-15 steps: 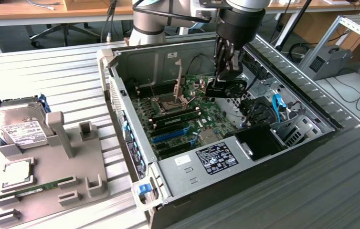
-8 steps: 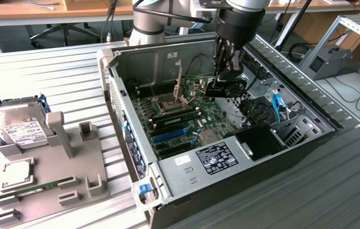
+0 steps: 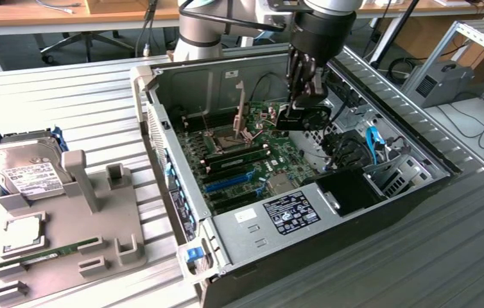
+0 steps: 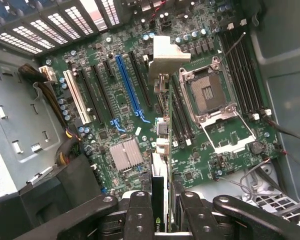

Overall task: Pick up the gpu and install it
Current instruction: 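Insert the gpu into the slot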

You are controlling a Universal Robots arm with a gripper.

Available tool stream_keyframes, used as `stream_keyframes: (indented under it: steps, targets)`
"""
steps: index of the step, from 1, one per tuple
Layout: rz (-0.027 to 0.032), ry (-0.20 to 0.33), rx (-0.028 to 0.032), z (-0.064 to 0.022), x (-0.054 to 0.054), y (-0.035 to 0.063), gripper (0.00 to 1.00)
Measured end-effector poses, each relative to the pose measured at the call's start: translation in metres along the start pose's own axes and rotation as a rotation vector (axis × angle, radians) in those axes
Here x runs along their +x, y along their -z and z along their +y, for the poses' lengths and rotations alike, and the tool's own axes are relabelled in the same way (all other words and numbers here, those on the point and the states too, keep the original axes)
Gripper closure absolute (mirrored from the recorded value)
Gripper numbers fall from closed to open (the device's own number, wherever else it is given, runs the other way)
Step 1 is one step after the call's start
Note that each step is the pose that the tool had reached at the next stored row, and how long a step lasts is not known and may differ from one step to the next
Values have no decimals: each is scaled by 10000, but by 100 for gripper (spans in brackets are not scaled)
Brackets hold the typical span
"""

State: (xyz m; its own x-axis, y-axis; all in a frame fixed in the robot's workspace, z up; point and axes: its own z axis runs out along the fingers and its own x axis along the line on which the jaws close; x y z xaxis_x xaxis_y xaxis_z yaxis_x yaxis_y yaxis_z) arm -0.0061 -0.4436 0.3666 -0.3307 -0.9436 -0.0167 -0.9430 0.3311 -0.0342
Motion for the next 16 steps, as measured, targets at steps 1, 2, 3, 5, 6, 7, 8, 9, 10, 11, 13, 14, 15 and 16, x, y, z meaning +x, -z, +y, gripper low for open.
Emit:
stream_keyframes:
  steps: [1, 2, 3, 5, 6, 7, 8, 9, 10, 11, 13, 14, 15, 16]
  targets:
    - [0, 55, 0, 0, -2, 0, 74]
    - [1, 91, 0, 0, -3, 0, 74]
    - [1, 116, 0, 0, -3, 0, 74]
    - [2, 170, -1, 1, -4, 0, 74]
    - [2, 205, -1, 1, -5, 0, 74]
    - [1, 232, -1, 1, -5, 0, 74]
    - [1, 263, -1, 1, -6, 0, 74]
    - [1, 287, -1, 1, -6, 0, 74]
    - [2, 310, -1, 1, -7, 0, 74]
    - [2, 340, -1, 2, -7, 0, 74]
    - [2, 387, -2, 2, -8, 0, 74]
    - [1, 411, -2, 2, -9, 0, 74]
    - [1, 438, -2, 2, -9, 0, 74]
    - [1, 474, -2, 2, -9, 0, 74]
